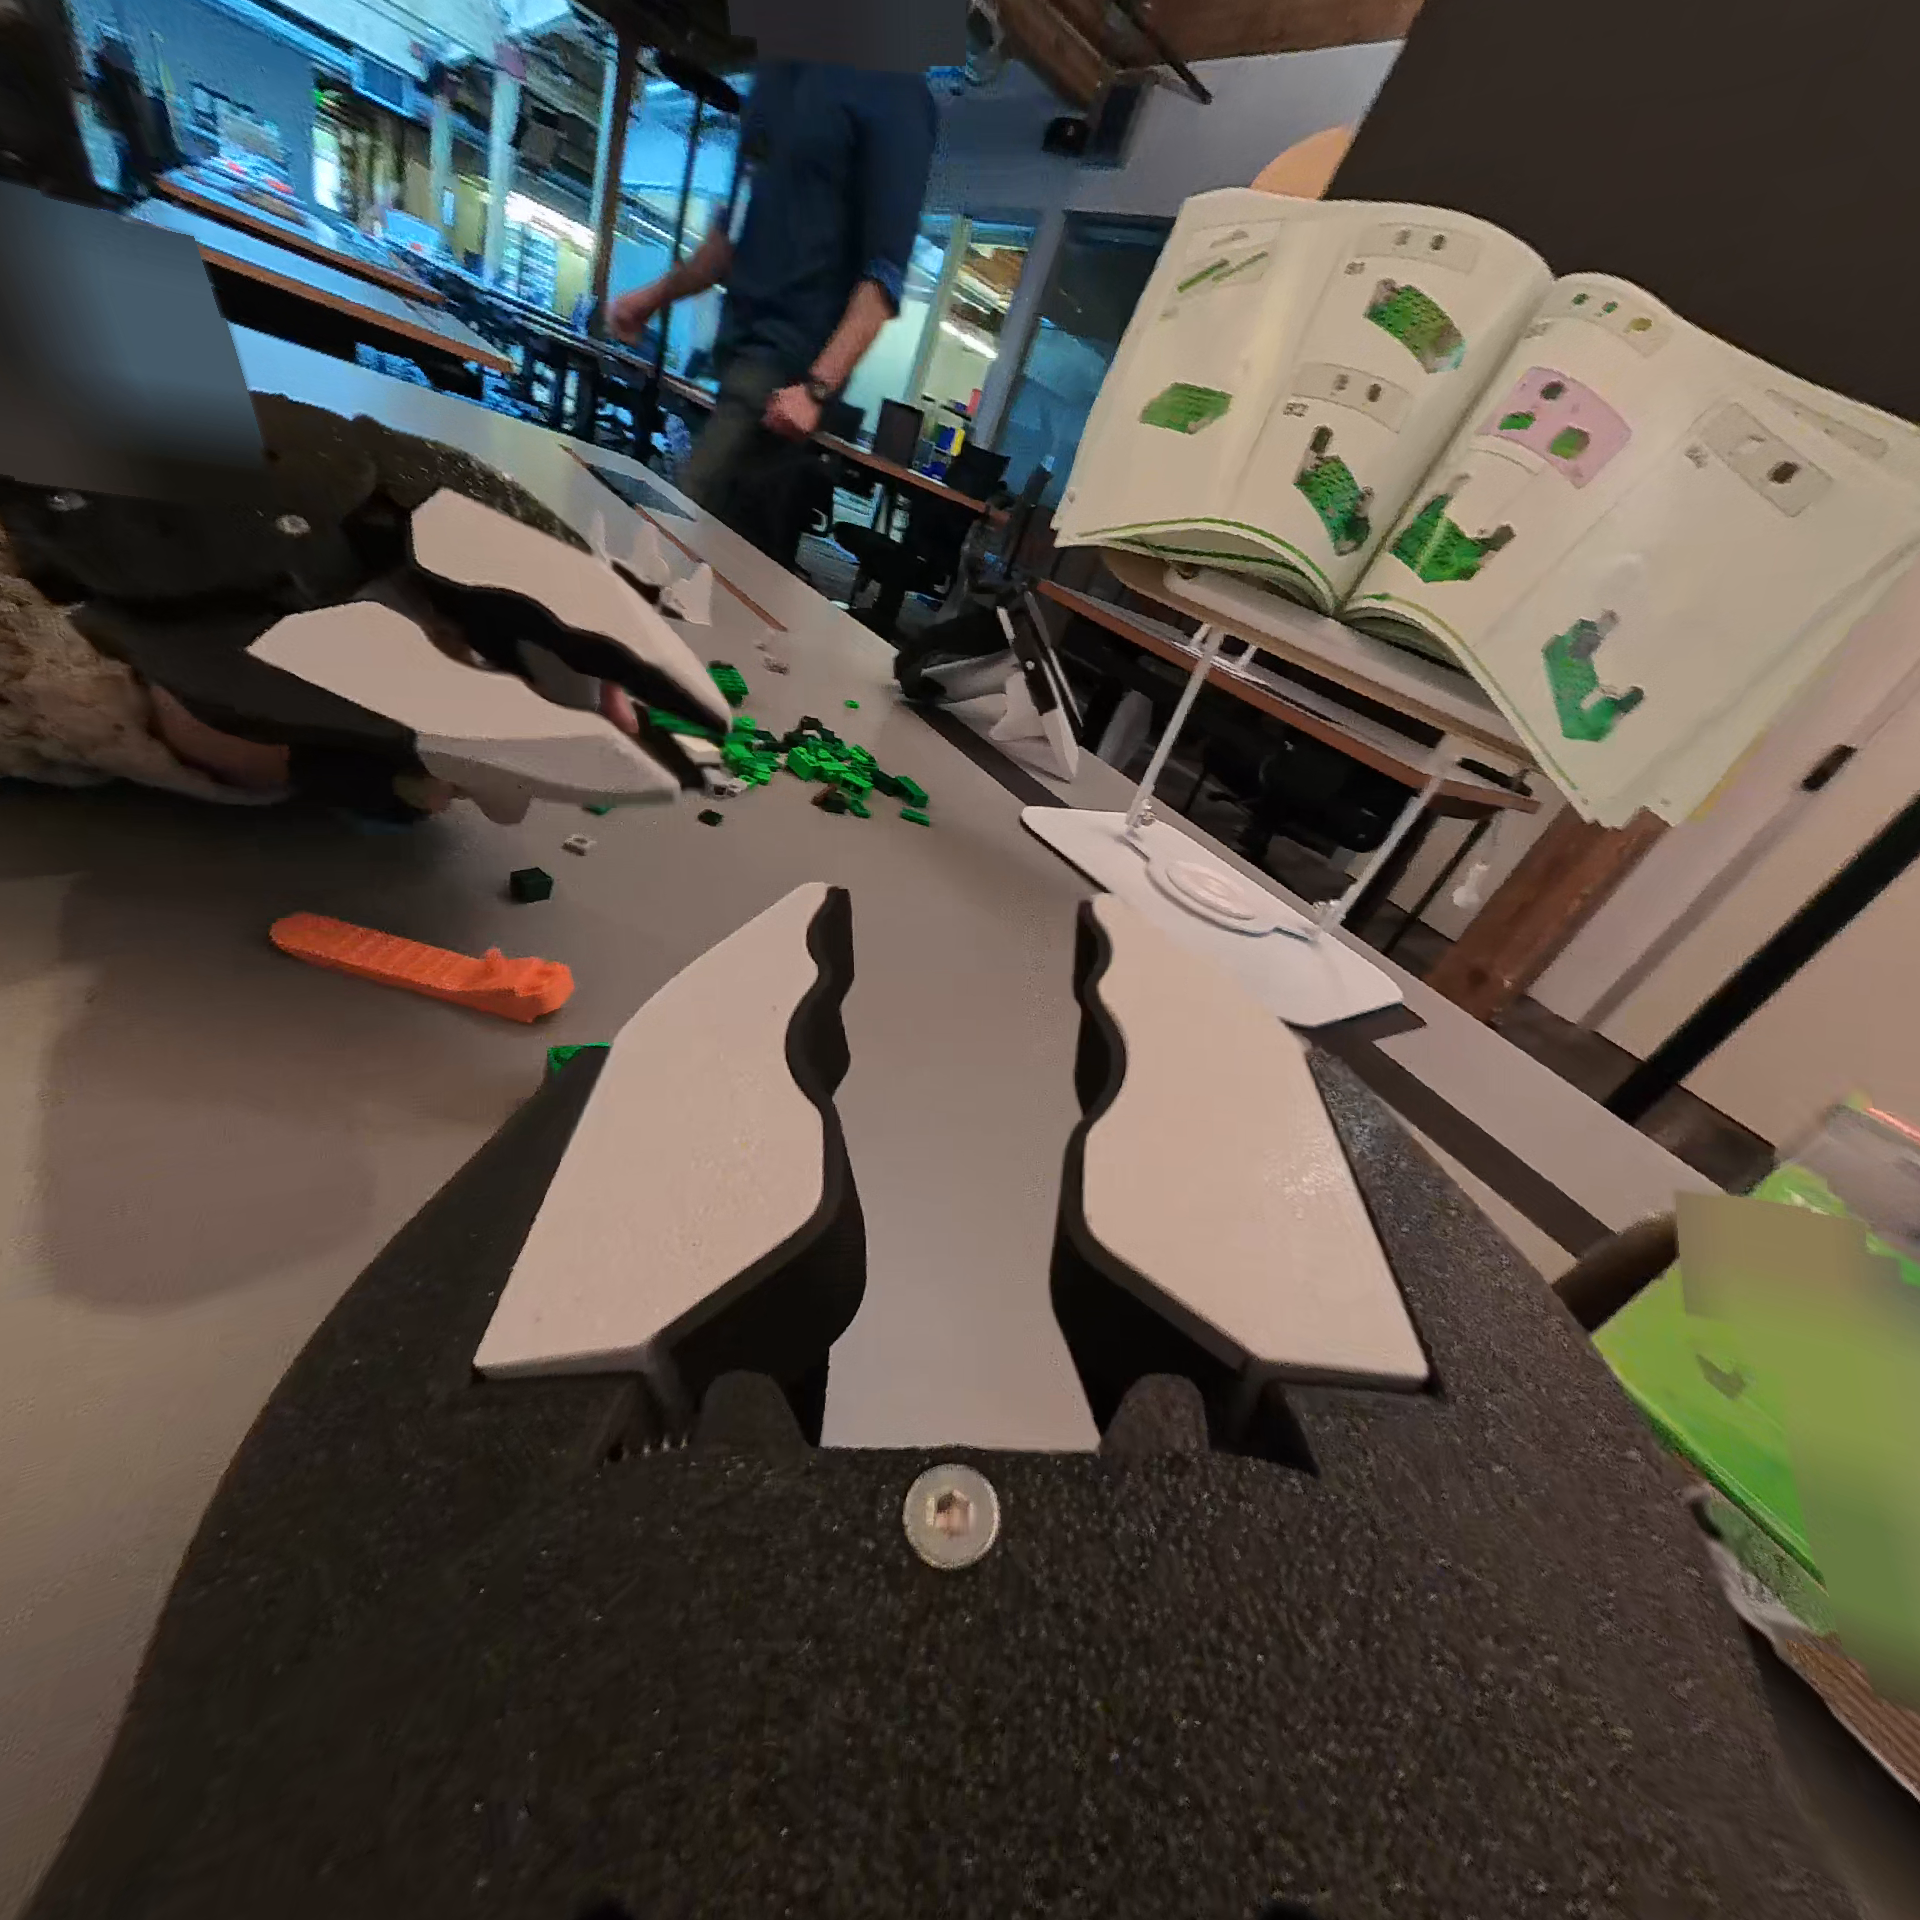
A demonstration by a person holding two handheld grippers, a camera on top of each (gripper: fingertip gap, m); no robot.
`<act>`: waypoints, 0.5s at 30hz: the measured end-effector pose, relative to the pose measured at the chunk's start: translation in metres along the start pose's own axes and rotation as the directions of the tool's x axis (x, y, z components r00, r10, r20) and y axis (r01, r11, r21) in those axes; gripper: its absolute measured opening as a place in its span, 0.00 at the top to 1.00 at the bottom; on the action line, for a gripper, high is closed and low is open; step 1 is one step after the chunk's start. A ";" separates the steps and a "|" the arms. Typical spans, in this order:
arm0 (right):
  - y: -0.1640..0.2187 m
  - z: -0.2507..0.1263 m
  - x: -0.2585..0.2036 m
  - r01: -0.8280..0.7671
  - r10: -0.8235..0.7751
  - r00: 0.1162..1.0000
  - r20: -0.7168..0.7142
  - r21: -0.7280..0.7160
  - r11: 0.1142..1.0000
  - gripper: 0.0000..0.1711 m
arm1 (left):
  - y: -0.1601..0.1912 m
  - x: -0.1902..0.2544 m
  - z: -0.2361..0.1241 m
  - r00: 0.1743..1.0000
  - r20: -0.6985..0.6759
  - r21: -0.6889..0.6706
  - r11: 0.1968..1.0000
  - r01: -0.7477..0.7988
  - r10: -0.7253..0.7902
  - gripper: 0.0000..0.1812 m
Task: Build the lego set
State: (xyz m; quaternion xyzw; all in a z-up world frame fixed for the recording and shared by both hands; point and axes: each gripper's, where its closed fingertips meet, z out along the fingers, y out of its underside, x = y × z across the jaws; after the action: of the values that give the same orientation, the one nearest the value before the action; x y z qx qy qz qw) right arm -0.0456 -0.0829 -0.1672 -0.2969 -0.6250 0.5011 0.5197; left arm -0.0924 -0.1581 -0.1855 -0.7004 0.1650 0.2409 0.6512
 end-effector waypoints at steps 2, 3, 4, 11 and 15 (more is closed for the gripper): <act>0.001 -0.002 0.001 -0.016 0.016 1.000 -0.010 -0.015 1.000 0.76 | -0.001 -0.013 -0.004 0.997 0.064 -0.005 0.999 0.038 -0.038 0.88; 0.003 -0.002 0.001 -0.021 0.021 1.000 -0.015 -0.025 0.999 0.76 | -0.001 -0.019 -0.007 0.995 0.085 -0.001 0.999 0.052 -0.052 0.88; 0.004 -0.003 0.002 -0.019 0.018 1.000 -0.025 -0.036 0.999 0.76 | 0.001 -0.026 -0.009 0.992 0.116 -0.008 0.998 0.055 -0.053 0.88; 0.007 0.002 0.001 0.020 -0.022 0.999 -0.045 -0.060 0.998 0.78 | 0.043 -0.110 -0.054 0.976 0.211 -0.151 0.985 0.088 -0.055 0.95; 0.009 0.005 0.005 -0.006 0.003 0.999 -0.044 -0.055 0.998 0.78 | 0.104 -0.134 -0.112 0.947 0.221 -0.458 0.832 0.312 -0.234 0.92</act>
State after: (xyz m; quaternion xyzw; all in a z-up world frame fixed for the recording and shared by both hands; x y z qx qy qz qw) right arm -0.0532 -0.0777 -0.1733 -0.3236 -0.6264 0.4781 0.5238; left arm -0.2470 -0.2902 -0.1942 -0.8371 -0.0542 0.2329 0.4921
